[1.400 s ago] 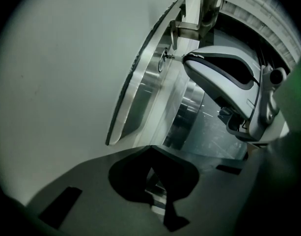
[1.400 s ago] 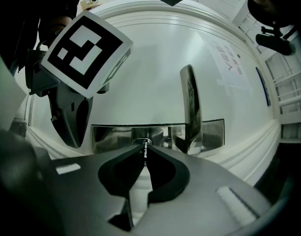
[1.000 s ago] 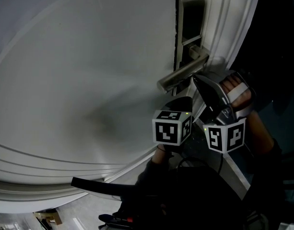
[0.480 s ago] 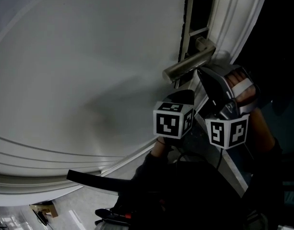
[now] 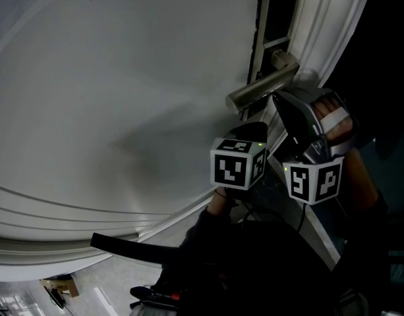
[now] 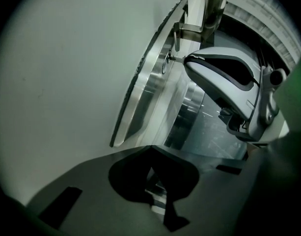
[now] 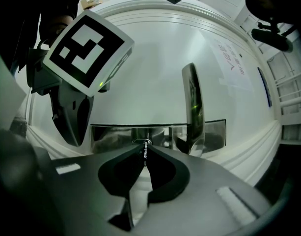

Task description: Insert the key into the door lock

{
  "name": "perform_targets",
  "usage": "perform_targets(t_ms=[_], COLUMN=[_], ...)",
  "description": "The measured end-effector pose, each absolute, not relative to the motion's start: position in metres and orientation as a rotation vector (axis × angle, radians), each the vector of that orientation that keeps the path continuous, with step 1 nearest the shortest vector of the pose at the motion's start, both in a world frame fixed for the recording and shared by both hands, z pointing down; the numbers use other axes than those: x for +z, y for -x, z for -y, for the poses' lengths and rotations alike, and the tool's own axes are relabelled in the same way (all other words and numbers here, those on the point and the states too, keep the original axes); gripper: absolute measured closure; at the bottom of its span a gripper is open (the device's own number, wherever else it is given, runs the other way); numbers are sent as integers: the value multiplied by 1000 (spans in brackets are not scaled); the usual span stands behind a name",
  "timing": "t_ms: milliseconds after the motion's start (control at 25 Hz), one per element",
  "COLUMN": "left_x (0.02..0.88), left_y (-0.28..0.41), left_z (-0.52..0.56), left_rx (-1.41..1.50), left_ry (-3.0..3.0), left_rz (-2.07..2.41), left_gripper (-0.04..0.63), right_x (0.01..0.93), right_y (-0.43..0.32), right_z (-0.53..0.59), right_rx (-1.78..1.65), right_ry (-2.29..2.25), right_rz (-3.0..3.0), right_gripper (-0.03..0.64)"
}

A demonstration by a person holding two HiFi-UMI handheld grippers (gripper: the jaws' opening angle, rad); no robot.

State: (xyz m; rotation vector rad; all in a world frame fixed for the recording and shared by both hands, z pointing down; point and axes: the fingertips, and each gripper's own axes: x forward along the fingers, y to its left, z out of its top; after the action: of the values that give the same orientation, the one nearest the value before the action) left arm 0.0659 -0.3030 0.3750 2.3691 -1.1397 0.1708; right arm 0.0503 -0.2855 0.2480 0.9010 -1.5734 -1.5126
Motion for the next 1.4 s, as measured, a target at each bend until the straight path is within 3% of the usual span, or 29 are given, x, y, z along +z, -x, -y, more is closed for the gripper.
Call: perform_targets(t_ms=[1400], left_x=[374], left_y=[-68], left_z=[301], left_rx=[131], left_ry=[-2355], left_rz=[1137], left_gripper=[595], right_x=[247], right_y=[-50], right_z=[285], right_rx=[-1533], right_ry=[-899], right_rz=[1577], right_gripper=[604])
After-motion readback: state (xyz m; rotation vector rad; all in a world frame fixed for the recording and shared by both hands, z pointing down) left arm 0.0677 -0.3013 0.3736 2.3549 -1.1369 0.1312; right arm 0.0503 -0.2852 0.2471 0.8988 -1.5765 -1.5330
